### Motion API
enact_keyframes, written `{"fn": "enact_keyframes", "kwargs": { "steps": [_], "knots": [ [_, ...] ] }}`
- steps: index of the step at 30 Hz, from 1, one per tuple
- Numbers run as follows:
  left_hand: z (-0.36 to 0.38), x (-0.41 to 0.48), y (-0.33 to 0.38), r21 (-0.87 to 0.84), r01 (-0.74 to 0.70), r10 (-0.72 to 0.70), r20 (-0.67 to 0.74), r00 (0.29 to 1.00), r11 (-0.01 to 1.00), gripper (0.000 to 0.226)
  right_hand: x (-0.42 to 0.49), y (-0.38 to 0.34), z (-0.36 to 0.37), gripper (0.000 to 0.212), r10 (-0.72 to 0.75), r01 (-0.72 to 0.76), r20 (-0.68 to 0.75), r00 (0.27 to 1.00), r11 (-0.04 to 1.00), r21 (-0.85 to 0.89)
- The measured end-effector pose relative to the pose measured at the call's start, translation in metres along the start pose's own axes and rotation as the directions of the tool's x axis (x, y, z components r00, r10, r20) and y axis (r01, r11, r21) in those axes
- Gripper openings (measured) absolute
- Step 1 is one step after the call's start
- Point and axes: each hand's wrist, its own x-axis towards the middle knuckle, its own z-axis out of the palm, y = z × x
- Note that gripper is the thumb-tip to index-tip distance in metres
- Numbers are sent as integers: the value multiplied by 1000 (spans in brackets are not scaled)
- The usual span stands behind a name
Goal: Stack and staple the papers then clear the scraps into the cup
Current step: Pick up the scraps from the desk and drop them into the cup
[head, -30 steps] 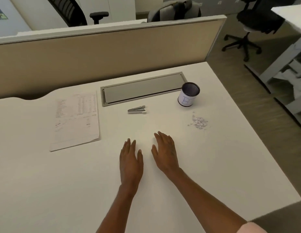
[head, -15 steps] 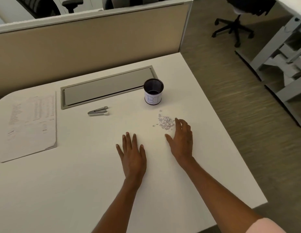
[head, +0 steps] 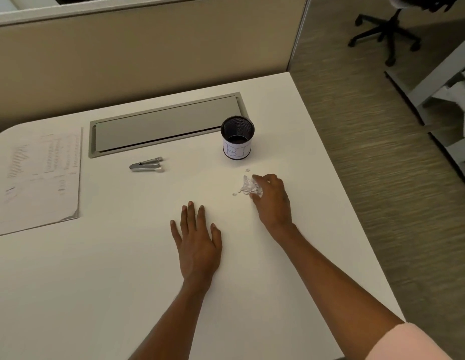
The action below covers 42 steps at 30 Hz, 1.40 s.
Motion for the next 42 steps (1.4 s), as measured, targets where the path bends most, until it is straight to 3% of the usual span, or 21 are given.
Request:
{"fn": "enact_keyframes", "kwargs": {
  "steps": [3, 8, 16, 24, 29, 35, 42],
  "knots": [
    [-1, 0, 1, 6, 5, -5, 1, 1000, 1000, 61, 6, -1, 1, 32, -1, 2, -34, 999, 1000, 11],
    [-1, 1, 1, 9, 3, -3, 7, 1000, 1000, 61, 14, 5, -2, 16, 70, -58, -69, 995, 985, 160],
    [-1, -1, 0, 9, 3, -3, 17, 1000, 1000, 62, 20, -5, -34, 12, 160, -120, -62, 985, 901, 418],
    [1, -2, -1, 4, 6, -6, 14, 1000, 1000, 60, 67, -49, -63, 13, 134, -32, -139, 981, 820, 571],
    [2, -1, -1, 3, 2, -2, 13, 1000, 1000, 61, 107, -74, -67, 14, 23, 54, -160, 987, 885, 463],
    [4, 4, -1, 20, 4, -4, 17, 1000, 1000, 61, 141, -84, -60, 18, -70, 77, -39, 997, 972, 222],
    [3, 6, -1, 17, 3, -3, 1, 1000, 1000, 61, 145, -87, -56, 26, -122, 120, 26, 992, 991, 56]
  ]
}}
